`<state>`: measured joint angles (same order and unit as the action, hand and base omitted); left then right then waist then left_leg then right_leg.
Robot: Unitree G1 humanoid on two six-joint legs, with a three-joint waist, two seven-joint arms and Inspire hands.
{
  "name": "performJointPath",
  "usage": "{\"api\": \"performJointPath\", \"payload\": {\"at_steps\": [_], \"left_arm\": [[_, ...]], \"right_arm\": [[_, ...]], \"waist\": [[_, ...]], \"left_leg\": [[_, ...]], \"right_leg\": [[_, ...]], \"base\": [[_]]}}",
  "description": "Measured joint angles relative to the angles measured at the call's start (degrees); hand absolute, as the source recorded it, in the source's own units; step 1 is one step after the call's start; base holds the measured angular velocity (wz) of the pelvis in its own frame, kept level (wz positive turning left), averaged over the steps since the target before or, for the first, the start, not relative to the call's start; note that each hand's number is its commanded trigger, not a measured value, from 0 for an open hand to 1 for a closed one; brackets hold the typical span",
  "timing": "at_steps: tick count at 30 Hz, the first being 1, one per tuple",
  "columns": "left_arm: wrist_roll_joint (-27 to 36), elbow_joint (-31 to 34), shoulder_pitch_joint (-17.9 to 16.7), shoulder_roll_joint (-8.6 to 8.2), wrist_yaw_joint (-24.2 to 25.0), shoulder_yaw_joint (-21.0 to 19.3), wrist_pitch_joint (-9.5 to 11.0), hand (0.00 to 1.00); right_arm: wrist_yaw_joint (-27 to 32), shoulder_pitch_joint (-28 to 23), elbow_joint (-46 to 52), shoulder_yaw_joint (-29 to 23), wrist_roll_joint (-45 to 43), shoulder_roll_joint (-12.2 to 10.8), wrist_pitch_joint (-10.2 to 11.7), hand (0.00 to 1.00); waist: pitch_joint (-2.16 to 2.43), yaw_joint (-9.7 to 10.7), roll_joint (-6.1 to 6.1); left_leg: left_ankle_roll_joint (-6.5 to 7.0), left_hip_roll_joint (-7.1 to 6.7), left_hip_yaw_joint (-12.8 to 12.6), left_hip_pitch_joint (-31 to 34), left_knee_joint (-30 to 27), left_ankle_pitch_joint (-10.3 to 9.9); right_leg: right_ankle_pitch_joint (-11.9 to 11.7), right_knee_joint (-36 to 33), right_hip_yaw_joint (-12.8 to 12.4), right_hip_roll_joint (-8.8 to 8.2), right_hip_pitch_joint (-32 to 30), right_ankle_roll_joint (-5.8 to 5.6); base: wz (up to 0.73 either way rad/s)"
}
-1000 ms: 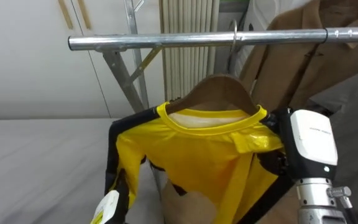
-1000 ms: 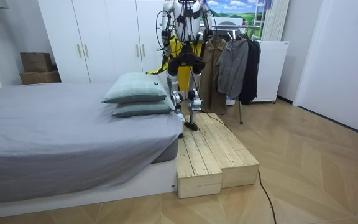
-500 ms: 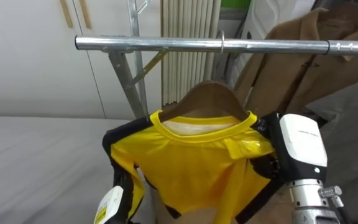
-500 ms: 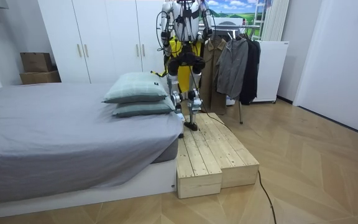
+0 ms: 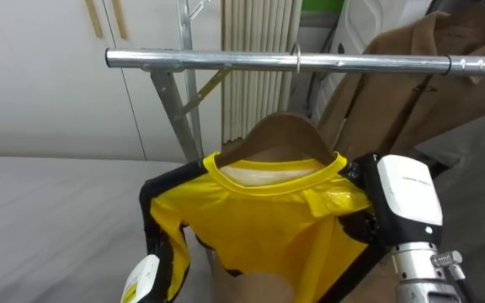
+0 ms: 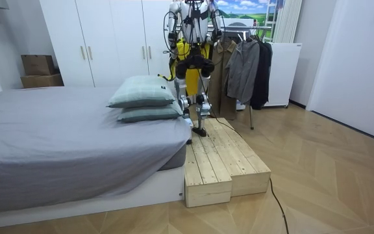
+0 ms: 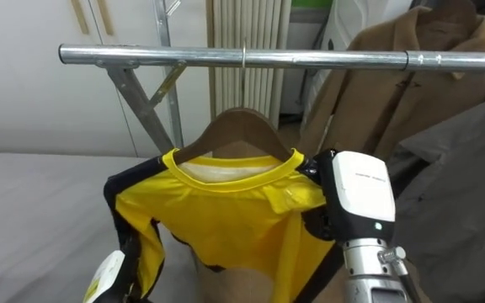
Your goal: Hang clothes
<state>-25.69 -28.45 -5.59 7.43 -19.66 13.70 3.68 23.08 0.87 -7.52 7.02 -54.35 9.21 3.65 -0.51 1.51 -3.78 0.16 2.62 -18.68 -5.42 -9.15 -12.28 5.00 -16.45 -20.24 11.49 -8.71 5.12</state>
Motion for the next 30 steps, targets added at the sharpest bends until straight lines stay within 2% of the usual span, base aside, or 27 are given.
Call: {"api": "performJointPath", "payload": {"at_steps": [8,10,14,17,21,30], "left_arm": [[0.18,0.02,-0.01,-0.04,0.12,-0.29,0.00,0.00],[0.19,-0.03,0.00,0.11,0.13,-0.33,0.01,0.00],[0.19,-0.02,0.07,0.19,0.33,-1.54,0.17,0.00],[0.30,-0.04,0.07,0.35,0.65,-1.84,0.52,0.00],[0.26,-0.10,0.11,0.50,1.42,-2.03,0.91,0.00],[-0.24,-2.00,0.38,0.54,2.05,-2.41,0.87,0.00]], "right_arm": [[0.33,0.43,0.02,-3.41,-0.20,0.68,0.03,1.00],[1.34,0.77,0.02,-3.47,-0.21,1.40,0.03,1.00],[3.33,4.06,0.03,-3.76,-0.48,3.38,0.28,1.00],[5.56,6.55,0.04,-3.88,-0.75,4.67,0.76,1.00],[7.55,7.48,0.07,-3.86,-0.91,4.68,2.03,1.00],[7.50,7.48,0.06,-3.88,-0.81,4.98,2.07,1.00]], "waist": [[0.01,0.14,-0.24],[-0.03,0.01,-0.29],[-0.45,-0.03,-1.00],[-0.45,-0.08,-1.02],[-0.42,-0.21,-1.06],[-0.40,-0.44,-1.02]], "left_leg": [[-0.06,0.21,0.13,-0.36,0.04,0.03],[-0.06,0.24,0.13,-0.58,0.03,0.03],[-0.06,0.27,0.21,-0.95,0.02,0.03],[-0.06,0.26,0.36,-1.05,0.00,0.03],[-0.06,0.26,0.60,-1.27,-0.01,0.03],[-0.06,0.26,1.51,-1.26,0.00,0.03]], "right_leg": [[-0.18,0.93,0.44,-0.13,1.16,0.24],[-0.19,0.87,0.55,-0.18,1.50,0.27],[-0.14,0.83,0.53,-0.10,1.79,0.36],[-0.14,0.82,0.48,-0.11,1.99,0.36],[-0.14,0.91,0.79,-0.21,2.30,0.36],[-0.19,1.75,1.68,-0.50,2.58,0.42]], "base": [[0.03],[0.02],[0.00],[0.00],[0.03],[0.05]]}}
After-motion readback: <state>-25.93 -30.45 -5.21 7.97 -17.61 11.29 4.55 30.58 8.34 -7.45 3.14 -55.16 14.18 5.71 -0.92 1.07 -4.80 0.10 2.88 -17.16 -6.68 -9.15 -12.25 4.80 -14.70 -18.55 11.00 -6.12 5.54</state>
